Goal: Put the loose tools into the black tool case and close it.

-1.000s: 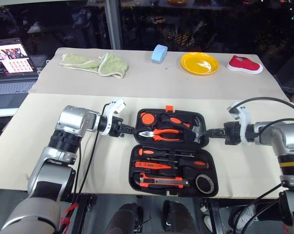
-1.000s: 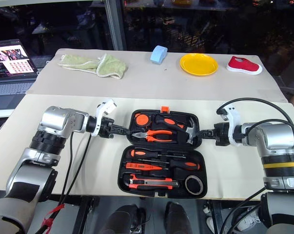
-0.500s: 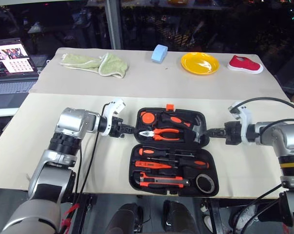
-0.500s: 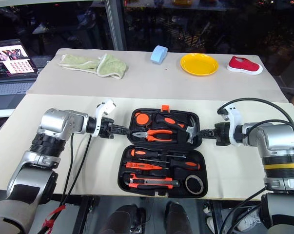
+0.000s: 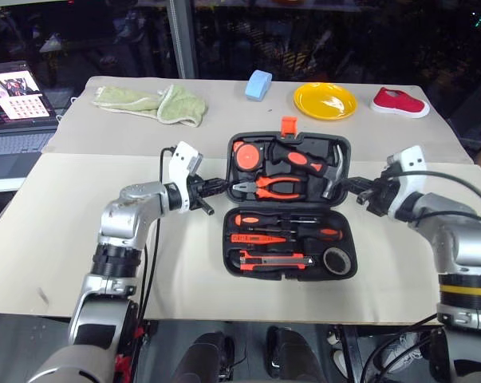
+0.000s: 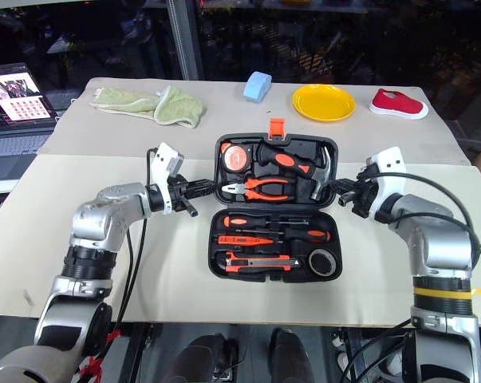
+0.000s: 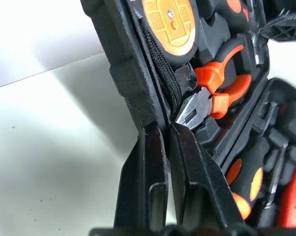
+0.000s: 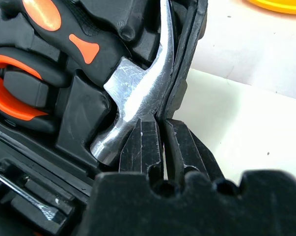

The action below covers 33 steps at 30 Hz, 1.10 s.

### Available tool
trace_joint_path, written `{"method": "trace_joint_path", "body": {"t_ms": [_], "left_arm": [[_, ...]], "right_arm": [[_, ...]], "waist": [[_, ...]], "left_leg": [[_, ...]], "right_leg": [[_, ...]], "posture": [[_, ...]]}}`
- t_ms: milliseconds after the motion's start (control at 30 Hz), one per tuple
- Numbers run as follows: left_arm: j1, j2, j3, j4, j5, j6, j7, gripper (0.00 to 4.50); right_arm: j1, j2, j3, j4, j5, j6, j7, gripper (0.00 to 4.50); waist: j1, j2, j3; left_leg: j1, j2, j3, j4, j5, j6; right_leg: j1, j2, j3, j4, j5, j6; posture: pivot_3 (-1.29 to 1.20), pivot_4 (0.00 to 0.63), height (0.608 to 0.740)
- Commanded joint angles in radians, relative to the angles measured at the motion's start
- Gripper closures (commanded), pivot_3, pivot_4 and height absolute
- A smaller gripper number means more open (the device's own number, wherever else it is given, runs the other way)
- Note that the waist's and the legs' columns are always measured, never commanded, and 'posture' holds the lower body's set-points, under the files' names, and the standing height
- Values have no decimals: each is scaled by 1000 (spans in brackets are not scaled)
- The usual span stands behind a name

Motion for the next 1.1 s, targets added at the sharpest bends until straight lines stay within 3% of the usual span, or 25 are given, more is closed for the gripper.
{"method": "trace_joint_path", "body": {"t_ms": [33,300,600,733,933,1100], "left_arm": [[23,-50,-43,-80,25,-200,14,4500],[149,-64,-81,-82,176,-544,127,4500],[217,-52,-56,-3,271,-783,263,4500],[242,-47,-54,9,287,-838,291,4500],[274,-38,-55,7,306,-882,318,4500],[305,-21,-51,-8,296,-864,304,4500]], "right_arm": [[70,35,43,-131,-45,-209,-4,4467],[254,66,75,-191,-203,-524,-70,4467],[373,32,100,-110,-424,-915,-186,4467],[423,16,114,-59,-506,-1065,-240,4467],[469,-26,122,14,-642,-1250,-352,4467],[501,-55,127,55,-657,-1311,-381,4467]], "waist": [[2,0,0],[0,0,0],[-1,0,0],[-2,0,0],[-3,0,0],[-2,-1,-1]], "left_leg": [[0,0,0,0,0,-1],[8,-1,0,0,0,-3],[9,-1,2,0,1,-3],[11,-1,3,-1,1,-3],[27,2,3,-2,-1,-1],[32,4,3,-2,-3,4]], "right_leg": [[0,0,0,0,0,0],[6,0,2,1,0,0],[5,0,2,3,0,0],[6,1,2,3,-1,0],[23,4,3,-1,-4,3],[25,5,9,-1,-6,7]], "posture": [[0,150,732],[0,150,732],[0,150,732],[0,150,732],[0,150,732],[0,150,732]]}}
